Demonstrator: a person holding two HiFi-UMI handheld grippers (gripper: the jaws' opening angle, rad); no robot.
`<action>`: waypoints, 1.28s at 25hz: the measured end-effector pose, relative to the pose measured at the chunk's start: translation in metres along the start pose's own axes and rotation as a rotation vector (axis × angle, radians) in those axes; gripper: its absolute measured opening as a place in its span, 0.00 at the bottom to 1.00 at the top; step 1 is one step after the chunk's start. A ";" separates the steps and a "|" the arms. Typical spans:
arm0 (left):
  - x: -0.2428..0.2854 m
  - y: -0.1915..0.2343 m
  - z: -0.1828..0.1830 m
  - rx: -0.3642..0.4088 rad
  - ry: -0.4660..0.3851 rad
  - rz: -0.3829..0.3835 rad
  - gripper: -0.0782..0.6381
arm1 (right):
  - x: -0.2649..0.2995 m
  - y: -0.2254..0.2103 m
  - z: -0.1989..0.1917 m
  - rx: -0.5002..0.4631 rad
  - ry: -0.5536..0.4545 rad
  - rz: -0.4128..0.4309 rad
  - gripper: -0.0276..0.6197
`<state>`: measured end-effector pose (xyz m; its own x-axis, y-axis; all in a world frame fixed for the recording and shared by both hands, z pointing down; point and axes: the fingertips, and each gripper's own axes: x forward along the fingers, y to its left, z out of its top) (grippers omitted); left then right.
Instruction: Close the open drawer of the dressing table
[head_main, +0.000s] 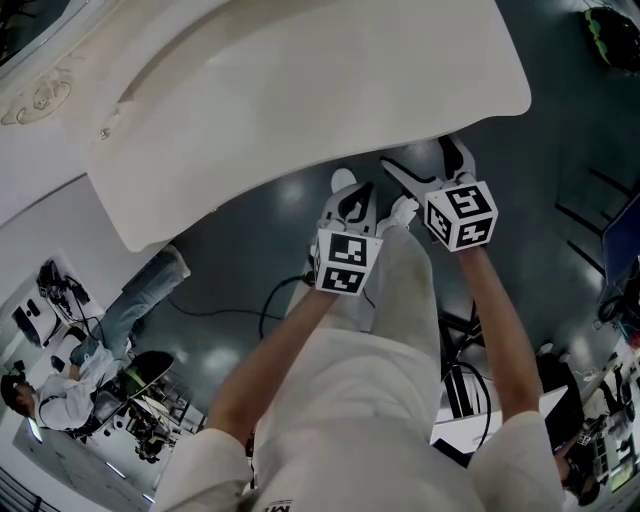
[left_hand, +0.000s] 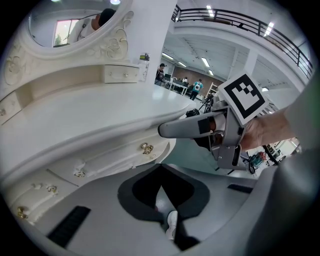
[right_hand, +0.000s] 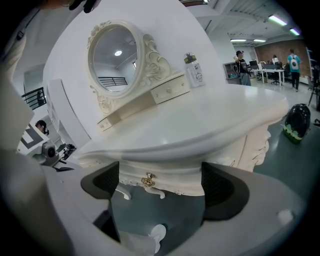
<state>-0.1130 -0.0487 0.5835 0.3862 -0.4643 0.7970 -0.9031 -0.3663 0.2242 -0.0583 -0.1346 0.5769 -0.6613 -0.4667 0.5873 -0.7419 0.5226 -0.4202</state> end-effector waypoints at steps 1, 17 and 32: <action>-0.001 0.000 0.000 0.002 -0.001 0.001 0.12 | -0.001 0.000 0.000 0.002 0.000 -0.002 0.78; -0.012 -0.012 0.003 0.023 -0.026 0.012 0.12 | -0.024 -0.001 -0.014 -0.038 0.051 -0.062 0.77; -0.038 -0.062 0.013 0.038 -0.087 0.010 0.12 | -0.099 0.014 -0.019 -0.089 0.023 -0.090 0.36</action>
<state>-0.0690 -0.0189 0.5324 0.3937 -0.5359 0.7469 -0.8998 -0.3908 0.1939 -0.0010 -0.0679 0.5259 -0.5892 -0.4981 0.6361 -0.7844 0.5414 -0.3026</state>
